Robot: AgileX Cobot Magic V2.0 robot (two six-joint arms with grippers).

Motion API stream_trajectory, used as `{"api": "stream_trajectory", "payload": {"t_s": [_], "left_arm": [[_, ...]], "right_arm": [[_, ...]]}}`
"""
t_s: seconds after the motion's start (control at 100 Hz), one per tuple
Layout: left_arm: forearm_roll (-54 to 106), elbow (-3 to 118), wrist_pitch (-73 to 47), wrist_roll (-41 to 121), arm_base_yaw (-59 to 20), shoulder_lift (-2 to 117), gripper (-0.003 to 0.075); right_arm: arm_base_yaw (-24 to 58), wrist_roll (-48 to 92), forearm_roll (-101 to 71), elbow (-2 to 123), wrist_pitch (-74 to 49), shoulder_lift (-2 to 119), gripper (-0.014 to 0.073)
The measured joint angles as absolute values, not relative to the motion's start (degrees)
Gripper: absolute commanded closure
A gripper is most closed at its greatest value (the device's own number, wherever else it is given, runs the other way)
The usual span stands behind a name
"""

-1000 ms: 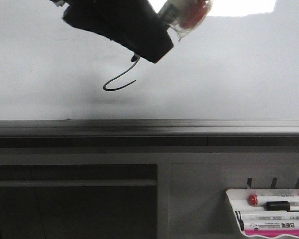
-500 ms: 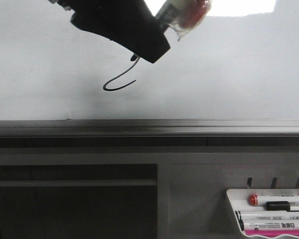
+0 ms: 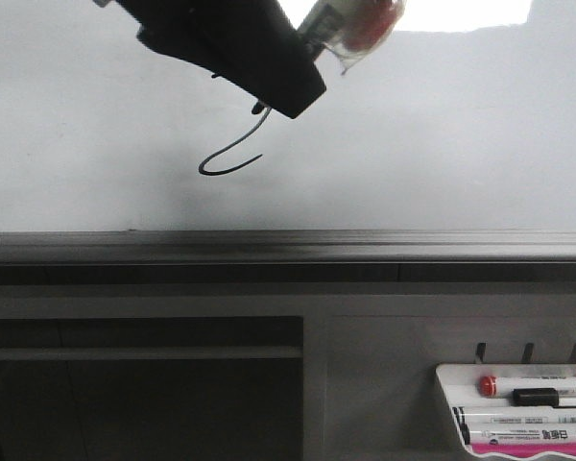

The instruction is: Write number 2 on whiteboard

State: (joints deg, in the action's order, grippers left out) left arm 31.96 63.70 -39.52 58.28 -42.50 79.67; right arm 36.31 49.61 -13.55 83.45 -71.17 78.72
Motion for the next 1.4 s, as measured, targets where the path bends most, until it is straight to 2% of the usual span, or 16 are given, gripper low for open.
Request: {"api": "stream_trajectory", "payload": {"t_s": [0.13,0.36,0.63,0.86,1.07,1.27,1.4], "left_arm": [[32.1,63.7,-39.4,58.3,-42.5,79.7,0.0732],[30.5,63.7,-39.2,58.0,-42.5,79.7,0.0732],[18.7,63.7,-40.7,45.6,-39.9,73.0,0.0732],[11.2,58.9,-42.2,32.1,-30.5,61.9,0.0732],[10.0,48.5,-34.7,22.7,-17.9,53.6,0.0732],[9.9,44.1,-32.0,16.7,-6.2,52.9,0.0732],[10.8,44.0,-30.5,15.6,-3.2,54.8,0.0732]], "right_arm": [[36.3,49.6,-13.7,83.5,-71.2,78.7,0.0337],[36.1,46.6,-12.0,85.1,-71.5,77.9,0.0335],[32.9,30.2,1.1,85.7,-72.1,67.6,0.0335],[32.1,14.6,2.7,79.2,-72.0,53.8,0.0335],[32.0,6.7,4.2,67.5,-68.3,45.0,0.0336],[32.0,5.0,4.3,59.6,-65.3,43.2,0.0336],[32.0,4.5,4.3,57.2,-62.9,43.2,0.0336]]}}
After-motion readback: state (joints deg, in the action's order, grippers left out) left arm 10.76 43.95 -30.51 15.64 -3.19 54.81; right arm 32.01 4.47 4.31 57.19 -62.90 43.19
